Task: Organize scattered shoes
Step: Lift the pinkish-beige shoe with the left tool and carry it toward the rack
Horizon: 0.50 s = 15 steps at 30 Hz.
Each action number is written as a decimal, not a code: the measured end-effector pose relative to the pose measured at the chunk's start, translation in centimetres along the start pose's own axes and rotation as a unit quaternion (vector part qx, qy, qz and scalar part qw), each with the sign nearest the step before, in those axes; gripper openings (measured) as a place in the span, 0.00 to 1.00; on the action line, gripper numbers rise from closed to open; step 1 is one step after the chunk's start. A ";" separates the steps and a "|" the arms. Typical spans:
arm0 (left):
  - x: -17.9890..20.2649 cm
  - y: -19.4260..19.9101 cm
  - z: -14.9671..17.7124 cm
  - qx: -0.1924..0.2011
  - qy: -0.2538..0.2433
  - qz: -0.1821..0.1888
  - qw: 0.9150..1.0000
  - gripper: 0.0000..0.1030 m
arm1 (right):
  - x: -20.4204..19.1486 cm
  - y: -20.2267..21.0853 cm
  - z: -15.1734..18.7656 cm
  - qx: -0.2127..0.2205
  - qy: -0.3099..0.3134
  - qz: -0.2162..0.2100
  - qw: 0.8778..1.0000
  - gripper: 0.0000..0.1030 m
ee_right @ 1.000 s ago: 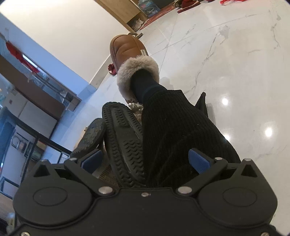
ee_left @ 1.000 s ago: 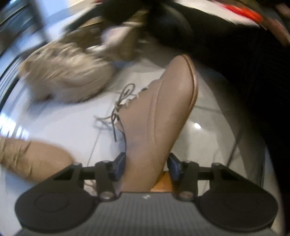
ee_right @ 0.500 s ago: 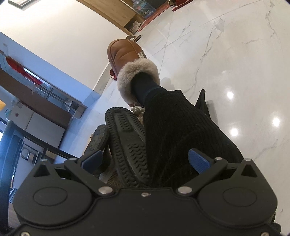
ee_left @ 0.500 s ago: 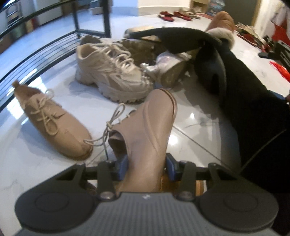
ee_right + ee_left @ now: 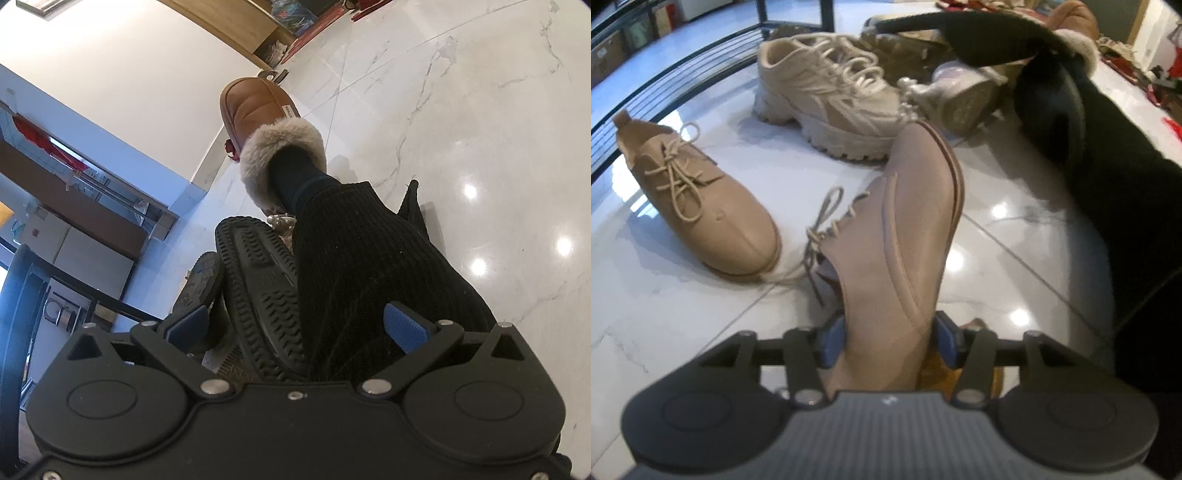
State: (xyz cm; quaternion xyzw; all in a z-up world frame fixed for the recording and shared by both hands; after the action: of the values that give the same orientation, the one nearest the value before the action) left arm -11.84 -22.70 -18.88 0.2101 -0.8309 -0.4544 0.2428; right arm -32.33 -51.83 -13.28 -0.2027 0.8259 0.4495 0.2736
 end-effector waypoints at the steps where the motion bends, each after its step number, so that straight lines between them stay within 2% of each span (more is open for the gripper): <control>1: 0.0 -0.2 -0.1 0.001 0.000 0.000 1.000 0.50 | 0.0 0.0 0.0 0.000 0.001 0.001 1.000 1.00; 5: -0.4 -1.7 -0.4 -0.004 0.020 0.003 1.000 0.51 | -0.2 -0.1 0.0 0.000 0.006 0.003 1.000 1.00; 7: -0.8 -2.0 -0.4 -0.003 0.038 0.010 0.999 0.47 | -0.3 0.0 0.1 0.000 0.009 0.005 1.000 1.00; 10: -0.6 -1.7 -0.1 -0.003 0.038 0.017 0.999 0.41 | -0.3 0.0 0.1 0.000 0.008 0.004 1.000 1.00; 15: 0.4 -0.1 0.0 0.000 0.043 -0.008 0.999 0.36 | -0.2 -0.1 0.1 0.001 0.004 0.002 1.000 1.00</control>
State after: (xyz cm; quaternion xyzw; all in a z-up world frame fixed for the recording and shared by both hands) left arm -12.14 -23.01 -18.91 0.2362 -0.8176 -0.4472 0.2751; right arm -32.10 -51.79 -13.19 -0.2027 0.8276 0.4486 0.2697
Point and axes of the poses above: each gripper's, at about its wrist camera, not at the fingertips, and y roughly against the way its jaws point, x to its right, z to its underside, the point moved 6 cm from there along -y, roughly the way its jaws point, and after that the axes turned 10 degrees about z, right-handed, at the moved point
